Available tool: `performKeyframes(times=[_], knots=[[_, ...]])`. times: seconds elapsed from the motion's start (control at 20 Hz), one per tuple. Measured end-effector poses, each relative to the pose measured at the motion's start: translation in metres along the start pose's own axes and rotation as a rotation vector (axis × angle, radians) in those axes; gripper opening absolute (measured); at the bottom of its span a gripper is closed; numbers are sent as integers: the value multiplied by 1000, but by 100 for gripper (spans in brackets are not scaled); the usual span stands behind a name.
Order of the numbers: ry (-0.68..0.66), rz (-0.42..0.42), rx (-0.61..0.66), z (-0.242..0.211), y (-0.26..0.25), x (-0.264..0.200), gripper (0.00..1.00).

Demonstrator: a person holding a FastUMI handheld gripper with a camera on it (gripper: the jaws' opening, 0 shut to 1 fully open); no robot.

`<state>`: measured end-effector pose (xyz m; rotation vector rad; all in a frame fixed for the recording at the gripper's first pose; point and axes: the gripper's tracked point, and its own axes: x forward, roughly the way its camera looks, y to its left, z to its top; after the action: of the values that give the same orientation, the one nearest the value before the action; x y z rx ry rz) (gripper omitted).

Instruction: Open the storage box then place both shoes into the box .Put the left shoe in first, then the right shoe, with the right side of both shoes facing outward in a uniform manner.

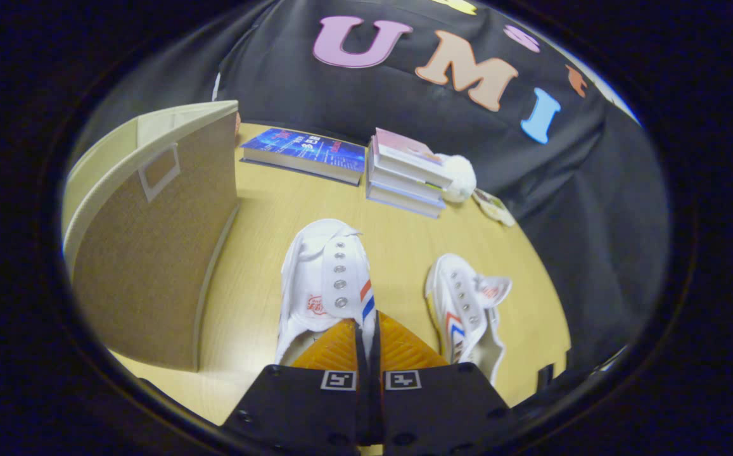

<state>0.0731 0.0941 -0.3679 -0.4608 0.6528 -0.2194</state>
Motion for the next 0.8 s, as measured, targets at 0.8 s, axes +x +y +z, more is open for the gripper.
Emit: performKeyframes(times=[0.8], knots=[[-259,-415,-319,190,-30,-123,2]])
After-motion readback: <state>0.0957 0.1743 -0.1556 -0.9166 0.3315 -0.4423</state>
